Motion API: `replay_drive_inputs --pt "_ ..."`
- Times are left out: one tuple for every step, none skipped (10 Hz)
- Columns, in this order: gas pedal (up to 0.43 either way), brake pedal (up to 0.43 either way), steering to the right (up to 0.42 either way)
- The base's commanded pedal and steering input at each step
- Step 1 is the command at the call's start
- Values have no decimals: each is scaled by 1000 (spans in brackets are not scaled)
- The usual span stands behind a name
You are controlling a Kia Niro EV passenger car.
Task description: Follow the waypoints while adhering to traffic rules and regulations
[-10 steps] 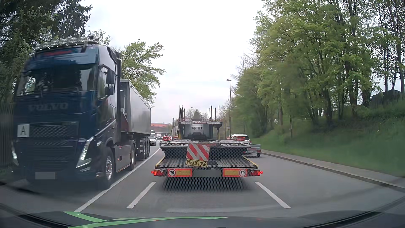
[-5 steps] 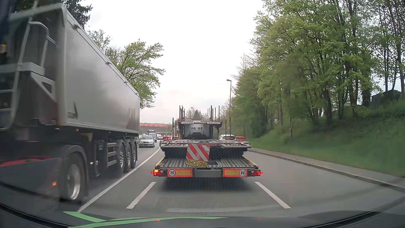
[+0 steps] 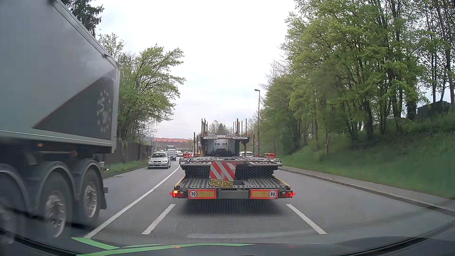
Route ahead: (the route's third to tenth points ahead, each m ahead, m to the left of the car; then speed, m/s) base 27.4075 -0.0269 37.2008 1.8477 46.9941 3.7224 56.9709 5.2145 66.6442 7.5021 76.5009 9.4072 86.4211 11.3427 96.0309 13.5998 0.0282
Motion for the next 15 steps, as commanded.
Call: replay_drive_inputs --pt "0 0 -11" --pt "0 0 -11" --pt "0 0 -11" --pt "0 0 -11" --pt "0 0 -11" --pt "0 0 -11" --pt "0 0 -11" --pt "0 0 -11" --pt "0 0 -11" --pt "0 0 -11" --pt "0 0 -11" --pt "0 91 -11" --pt "0 213 -11" --pt "0 287 -11" --pt "0 329 -11"
